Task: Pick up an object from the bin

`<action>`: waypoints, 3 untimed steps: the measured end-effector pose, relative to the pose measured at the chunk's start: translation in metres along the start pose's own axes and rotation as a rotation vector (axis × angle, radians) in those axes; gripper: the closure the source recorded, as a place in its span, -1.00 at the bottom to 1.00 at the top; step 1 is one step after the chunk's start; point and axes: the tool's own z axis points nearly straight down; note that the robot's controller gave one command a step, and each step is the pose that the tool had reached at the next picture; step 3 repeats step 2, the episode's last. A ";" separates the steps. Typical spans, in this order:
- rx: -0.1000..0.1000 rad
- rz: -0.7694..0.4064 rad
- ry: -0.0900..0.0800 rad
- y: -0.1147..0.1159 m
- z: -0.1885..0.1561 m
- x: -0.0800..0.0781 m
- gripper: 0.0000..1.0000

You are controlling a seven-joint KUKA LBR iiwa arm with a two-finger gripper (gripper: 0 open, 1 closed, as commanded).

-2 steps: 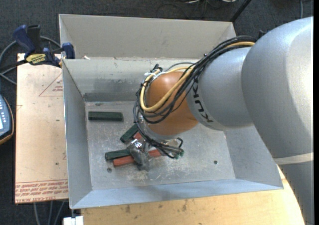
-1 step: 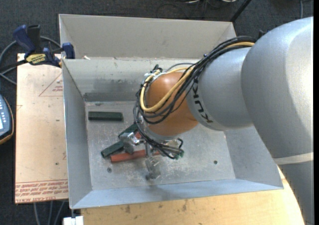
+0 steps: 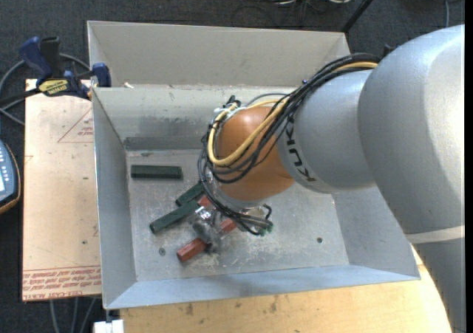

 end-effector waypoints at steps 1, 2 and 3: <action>0.003 0.003 -0.011 0.016 -0.104 -0.024 1.00; 0.003 0.084 -0.013 0.022 -0.201 -0.060 1.00; 0.003 0.084 -0.013 0.022 -0.201 -0.060 1.00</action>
Offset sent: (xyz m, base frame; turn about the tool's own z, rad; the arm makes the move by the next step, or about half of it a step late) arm 0.0096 0.0239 0.0992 0.0048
